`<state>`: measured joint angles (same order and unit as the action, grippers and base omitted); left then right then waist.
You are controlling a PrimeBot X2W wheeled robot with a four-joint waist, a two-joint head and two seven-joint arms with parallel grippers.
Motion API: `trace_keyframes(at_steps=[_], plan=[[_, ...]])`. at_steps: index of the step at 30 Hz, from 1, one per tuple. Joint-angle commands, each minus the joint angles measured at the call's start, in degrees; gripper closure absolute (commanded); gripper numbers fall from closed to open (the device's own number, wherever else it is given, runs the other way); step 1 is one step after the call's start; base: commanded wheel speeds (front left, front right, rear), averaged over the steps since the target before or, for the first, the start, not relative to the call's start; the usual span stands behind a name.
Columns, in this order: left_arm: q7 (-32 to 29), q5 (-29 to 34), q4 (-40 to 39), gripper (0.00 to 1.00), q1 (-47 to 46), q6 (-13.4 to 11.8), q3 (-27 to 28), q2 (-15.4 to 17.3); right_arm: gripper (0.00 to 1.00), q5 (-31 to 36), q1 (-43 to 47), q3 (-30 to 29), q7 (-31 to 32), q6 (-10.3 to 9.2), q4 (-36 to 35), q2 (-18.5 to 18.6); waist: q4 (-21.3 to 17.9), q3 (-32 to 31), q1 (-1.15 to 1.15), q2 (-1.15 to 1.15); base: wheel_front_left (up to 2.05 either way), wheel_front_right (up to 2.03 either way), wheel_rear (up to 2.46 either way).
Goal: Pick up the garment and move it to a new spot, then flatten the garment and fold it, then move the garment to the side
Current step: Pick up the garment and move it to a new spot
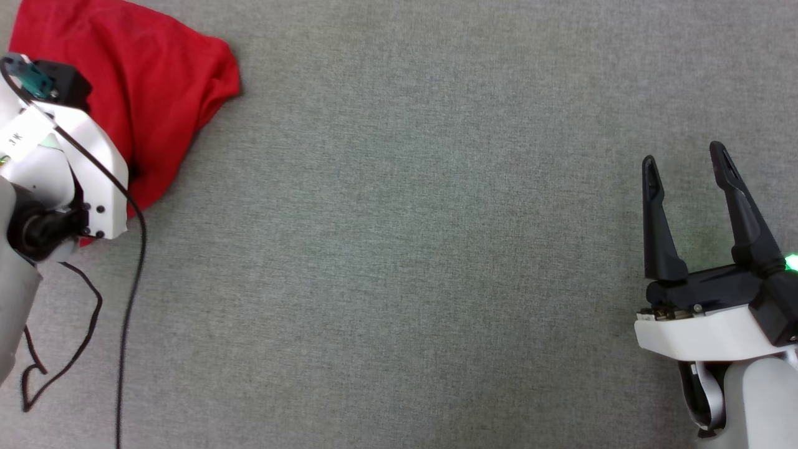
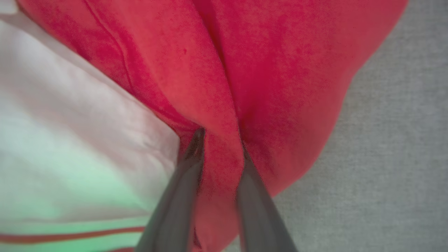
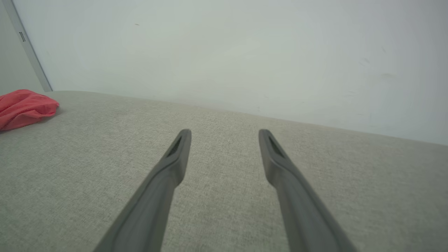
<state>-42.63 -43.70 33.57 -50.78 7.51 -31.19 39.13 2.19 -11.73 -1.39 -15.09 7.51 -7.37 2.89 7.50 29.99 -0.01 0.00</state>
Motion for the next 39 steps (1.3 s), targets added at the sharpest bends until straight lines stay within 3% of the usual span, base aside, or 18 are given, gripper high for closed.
trace_keyframes(at_steps=[1, 14, 20, 29, 39], plan=[[0.76, 0.7, 0.97, 1.0, 2.27, -0.18, -1.69, -0.06, 0.0, -0.42, -0.25, -0.13, -0.12, -0.04, 0.13, -0.03, 0.34, -0.99, 0.01, 0.0, 0.0, 0.0, 0.0], [13.72, 3.01, -12.41, 1.0, -4.33, -0.16, -7.47, 2.93, 0.0, -3.41, 1.92, 0.8, -0.12, -0.04, 1.88, -0.04, 0.59, -8.89, 0.01, 0.0, 0.0, 0.0, 0.0], [17.75, 3.99, -18.25, 1.0, -7.35, -0.16, -12.38, 1.17, 0.0, -5.08, 3.05, 0.34, -0.12, -0.04, 2.27, -0.04, -1.55, -11.67, 0.01, 0.0, 0.0, 0.0, 0.0], [22.37, 6.29, -21.3, 1.0, -13.94, -0.16, -20.64, -6.49, 0.0, -7.2, 3.52, -0.43, -0.12, -0.04, 2.31, -0.05, -7.95, -11.77, 0.01, 0.0, 0.0, 0.0, 0.0], [28.06, 7.04, -15.22, 1.0, -18.34, -0.16, -31.6, -19.91, 0.0, -8.71, 2.8, -3.36, -0.12, -0.04, 1.89, -0.07, -13.8, -8.92, 0.01, 0.0, 0.0, 0.0, 0.0]])
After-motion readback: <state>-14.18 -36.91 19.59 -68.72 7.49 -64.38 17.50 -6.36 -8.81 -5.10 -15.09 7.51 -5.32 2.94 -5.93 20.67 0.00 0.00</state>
